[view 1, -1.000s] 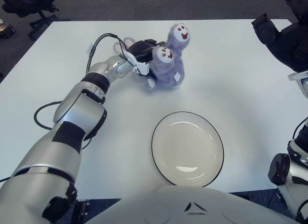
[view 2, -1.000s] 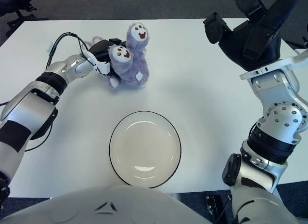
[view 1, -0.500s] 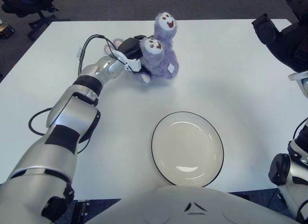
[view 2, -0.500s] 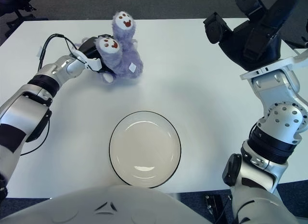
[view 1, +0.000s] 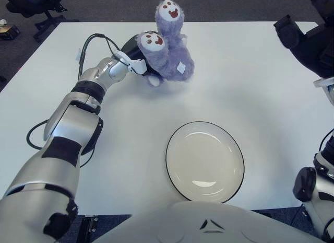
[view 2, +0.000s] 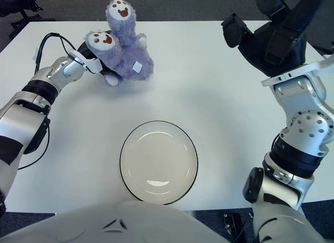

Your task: Put the doll into the plate.

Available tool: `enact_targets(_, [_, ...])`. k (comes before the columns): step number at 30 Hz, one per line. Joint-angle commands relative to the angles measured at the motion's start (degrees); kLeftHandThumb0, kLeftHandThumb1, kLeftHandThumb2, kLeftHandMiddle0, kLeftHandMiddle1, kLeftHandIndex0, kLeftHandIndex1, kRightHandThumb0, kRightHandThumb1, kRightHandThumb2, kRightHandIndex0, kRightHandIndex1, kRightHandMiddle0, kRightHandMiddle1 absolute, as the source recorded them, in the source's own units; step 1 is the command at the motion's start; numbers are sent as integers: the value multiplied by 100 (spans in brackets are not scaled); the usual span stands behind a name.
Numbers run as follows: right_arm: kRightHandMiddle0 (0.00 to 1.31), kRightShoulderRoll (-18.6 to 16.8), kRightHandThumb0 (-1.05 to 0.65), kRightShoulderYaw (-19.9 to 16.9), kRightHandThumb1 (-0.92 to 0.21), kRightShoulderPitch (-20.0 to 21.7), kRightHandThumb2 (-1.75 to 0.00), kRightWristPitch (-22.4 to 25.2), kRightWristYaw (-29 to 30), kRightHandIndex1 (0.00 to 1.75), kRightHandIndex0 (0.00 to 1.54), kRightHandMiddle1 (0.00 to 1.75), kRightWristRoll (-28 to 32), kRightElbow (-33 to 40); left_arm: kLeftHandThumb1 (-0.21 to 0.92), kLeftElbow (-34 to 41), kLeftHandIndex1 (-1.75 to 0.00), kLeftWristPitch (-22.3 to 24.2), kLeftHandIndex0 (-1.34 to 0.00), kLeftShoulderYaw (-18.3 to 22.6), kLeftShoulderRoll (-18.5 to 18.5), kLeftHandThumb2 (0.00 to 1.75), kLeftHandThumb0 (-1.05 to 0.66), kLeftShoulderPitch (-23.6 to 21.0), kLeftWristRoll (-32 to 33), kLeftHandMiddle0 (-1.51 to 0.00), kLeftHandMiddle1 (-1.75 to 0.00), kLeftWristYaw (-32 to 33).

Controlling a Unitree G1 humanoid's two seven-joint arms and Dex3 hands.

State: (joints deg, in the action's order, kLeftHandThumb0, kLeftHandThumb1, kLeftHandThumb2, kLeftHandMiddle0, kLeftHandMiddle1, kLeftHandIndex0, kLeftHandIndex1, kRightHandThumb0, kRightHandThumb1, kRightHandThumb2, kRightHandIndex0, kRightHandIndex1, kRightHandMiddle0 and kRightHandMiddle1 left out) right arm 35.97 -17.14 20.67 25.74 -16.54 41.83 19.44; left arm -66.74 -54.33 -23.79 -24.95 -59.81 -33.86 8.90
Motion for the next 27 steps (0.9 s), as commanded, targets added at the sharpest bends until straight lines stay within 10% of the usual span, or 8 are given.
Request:
enact_targets(1, [26,545,-35,911,-87,-444,-56,-908,-746,161,81,172,-1596,-252,27,320,-175,-351,-45,315,-210,137,0,88,405,-62,-171,-172])
enact_targets(27, [33,-91,-35,1176,-92,-212,-41,-1836,-1062,165,79,163,-3020,-910,27,1539,-175,-501,-44,960,-526,137,0,392,367,-64,-171,65])
